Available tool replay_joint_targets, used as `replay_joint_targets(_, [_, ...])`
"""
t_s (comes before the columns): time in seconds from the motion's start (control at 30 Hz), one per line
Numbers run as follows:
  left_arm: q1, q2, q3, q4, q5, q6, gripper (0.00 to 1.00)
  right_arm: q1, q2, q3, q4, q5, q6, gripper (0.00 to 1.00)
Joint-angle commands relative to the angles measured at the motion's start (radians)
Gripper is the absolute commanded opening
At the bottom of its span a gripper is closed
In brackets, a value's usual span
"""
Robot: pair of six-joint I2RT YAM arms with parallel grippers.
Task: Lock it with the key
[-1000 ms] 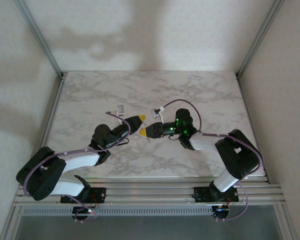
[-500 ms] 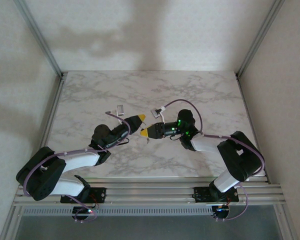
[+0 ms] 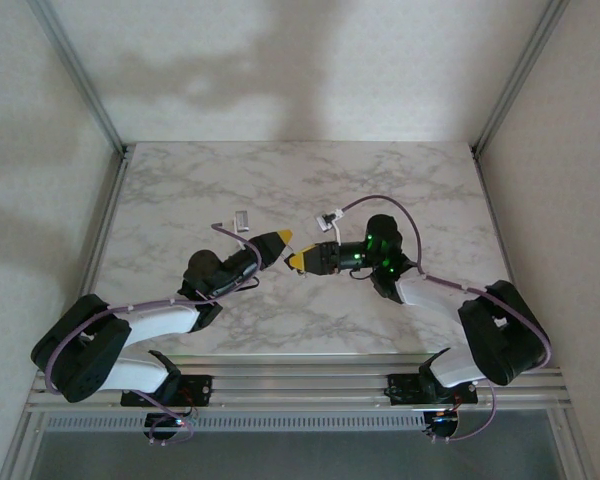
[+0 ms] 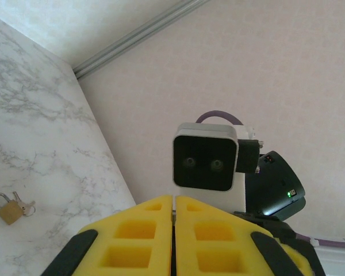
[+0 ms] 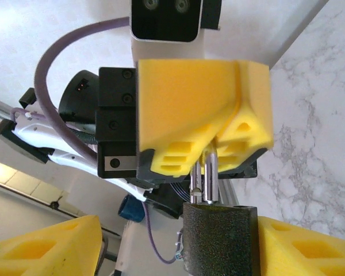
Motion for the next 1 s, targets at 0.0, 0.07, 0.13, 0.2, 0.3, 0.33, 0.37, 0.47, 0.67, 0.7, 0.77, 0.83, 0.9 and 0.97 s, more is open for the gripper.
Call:
replay_joint_targets(0.0, [0.002, -0.017, -0.007, 0.018, -0.017, 0.014, 0.00, 0.006, -0.029, -0.013, 0.002, -0.032, -0.035, 0.67])
replay_joint_targets(0.07, [0.002, -0.018, -0.009, 0.017, -0.019, 0.014, 0.00, 0.006, -0.028, -0.015, 0.012, -0.037, -0.030, 0.66])
replay_joint_targets(0.13, [0.002, -0.018, -0.009, 0.015, -0.022, 0.015, 0.00, 0.006, -0.029, -0.016, 0.013, -0.039, -0.033, 0.66])
replay_joint_targets(0.2, [0.002, -0.018, -0.009, 0.012, -0.023, 0.014, 0.00, 0.006, -0.033, -0.015, 0.007, -0.043, -0.036, 0.64])
replay_joint_targets(0.3, [0.002, -0.020, -0.008, 0.007, -0.027, 0.016, 0.00, 0.006, -0.040, -0.013, -0.026, -0.043, -0.061, 0.62])
replay_joint_targets(0.33, [0.002, -0.022, -0.006, 0.003, -0.029, 0.016, 0.00, 0.006, -0.044, -0.011, -0.038, -0.040, -0.070, 0.61])
replay_joint_targets(0.37, [0.002, -0.022, -0.004, -0.001, -0.030, 0.019, 0.00, 0.006, -0.046, -0.011, -0.048, -0.041, -0.077, 0.59])
replay_joint_targets(0.47, [0.004, -0.026, -0.003, -0.008, -0.034, 0.022, 0.00, 0.006, -0.059, -0.006, -0.098, -0.032, -0.109, 0.55])
replay_joint_targets(0.67, [0.007, -0.035, -0.003, -0.018, -0.039, 0.023, 0.00, 0.006, -0.070, -0.001, -0.150, -0.020, -0.145, 0.52])
replay_joint_targets(0.7, [0.007, -0.035, -0.002, -0.019, -0.040, 0.023, 0.00, 0.007, -0.067, -0.001, -0.152, -0.020, -0.147, 0.52])
replay_joint_targets(0.77, [0.008, -0.038, -0.002, -0.020, -0.041, 0.023, 0.00, 0.006, -0.057, 0.004, -0.158, -0.022, -0.149, 0.50])
replay_joint_targets(0.83, [0.008, -0.040, -0.001, -0.021, -0.039, 0.022, 0.00, 0.006, -0.050, 0.008, -0.169, -0.023, -0.155, 0.49])
replay_joint_targets(0.9, [0.008, -0.041, 0.000, -0.021, -0.039, 0.023, 0.00, 0.007, -0.047, 0.009, -0.166, -0.022, -0.154, 0.47])
replay_joint_targets(0.97, [0.008, -0.043, 0.000, -0.021, -0.038, 0.023, 0.00, 0.008, -0.049, 0.008, -0.169, -0.019, -0.157, 0.46])
